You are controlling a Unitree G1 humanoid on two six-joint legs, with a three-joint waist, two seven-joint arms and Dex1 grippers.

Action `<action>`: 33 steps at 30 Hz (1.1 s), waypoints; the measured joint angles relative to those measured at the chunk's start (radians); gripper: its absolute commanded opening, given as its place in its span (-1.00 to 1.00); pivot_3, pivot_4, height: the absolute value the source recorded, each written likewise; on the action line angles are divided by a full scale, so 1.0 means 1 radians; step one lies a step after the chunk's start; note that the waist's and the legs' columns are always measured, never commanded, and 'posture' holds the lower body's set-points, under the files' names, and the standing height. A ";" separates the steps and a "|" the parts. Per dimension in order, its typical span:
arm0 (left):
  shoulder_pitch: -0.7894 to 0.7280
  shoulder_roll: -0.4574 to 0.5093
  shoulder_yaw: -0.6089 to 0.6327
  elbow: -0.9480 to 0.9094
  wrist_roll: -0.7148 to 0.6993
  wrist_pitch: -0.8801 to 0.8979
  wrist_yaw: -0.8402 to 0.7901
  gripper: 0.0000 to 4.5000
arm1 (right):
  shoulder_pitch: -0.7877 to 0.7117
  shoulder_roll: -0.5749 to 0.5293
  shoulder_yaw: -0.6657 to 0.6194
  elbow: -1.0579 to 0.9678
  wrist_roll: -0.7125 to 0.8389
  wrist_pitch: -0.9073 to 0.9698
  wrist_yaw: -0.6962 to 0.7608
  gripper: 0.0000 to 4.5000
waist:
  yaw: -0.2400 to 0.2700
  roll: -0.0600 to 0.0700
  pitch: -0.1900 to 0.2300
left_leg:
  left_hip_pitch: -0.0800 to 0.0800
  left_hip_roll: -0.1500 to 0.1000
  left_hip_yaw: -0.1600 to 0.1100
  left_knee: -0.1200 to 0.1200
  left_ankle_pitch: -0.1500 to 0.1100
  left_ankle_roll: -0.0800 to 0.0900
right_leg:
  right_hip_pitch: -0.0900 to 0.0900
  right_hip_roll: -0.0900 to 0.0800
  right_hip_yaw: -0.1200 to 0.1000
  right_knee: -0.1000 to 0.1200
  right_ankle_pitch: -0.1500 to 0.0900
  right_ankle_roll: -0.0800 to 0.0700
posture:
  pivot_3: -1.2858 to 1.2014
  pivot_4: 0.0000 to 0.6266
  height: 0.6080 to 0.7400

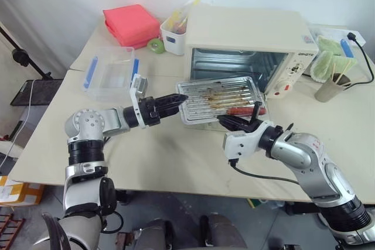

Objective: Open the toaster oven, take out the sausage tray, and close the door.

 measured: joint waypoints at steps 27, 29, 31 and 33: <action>0.017 -0.110 0.219 0.146 -0.389 0.179 0.579 -1.00 | -0.011 -0.043 -0.029 0.024 0.181 -0.084 0.079 0.07 | 0.000 -0.001 0.001 | 0.002 0.000 0.000 0.000 0.000 -0.001 | 0.001 0.000 0.000 0.000 0.000 0.000 | 0.03 -0.52 1.00; 0.032 -0.078 0.204 0.171 -0.468 0.181 0.615 -1.00 | 0.012 -0.054 -0.044 0.023 0.220 -0.114 0.085 0.37 | -0.001 -0.001 0.001 | 0.002 0.000 0.000 0.000 0.000 -0.001 | 0.001 0.000 0.000 0.000 0.000 0.000 | 0.03 -0.52 1.00; 0.057 -0.048 0.193 0.187 -0.540 0.180 0.650 -1.00 | 0.047 -0.056 -0.073 0.019 0.283 -0.118 0.094 0.66 | -0.001 -0.002 0.001 | 0.002 0.000 0.000 0.000 0.000 -0.001 | 0.001 0.000 0.000 0.000 0.000 0.000 | 0.03 -0.52 1.00; 0.087 -0.025 0.191 0.200 -0.607 0.180 0.690 -1.00 | 0.090 -0.059 -0.117 0.014 0.361 -0.123 0.108 0.66 | 0.001 -0.002 0.001 | 0.002 0.000 -0.001 0.000 0.000 -0.001 | 0.001 0.000 0.000 0.000 0.000 0.000 | 0.03 -0.52 1.00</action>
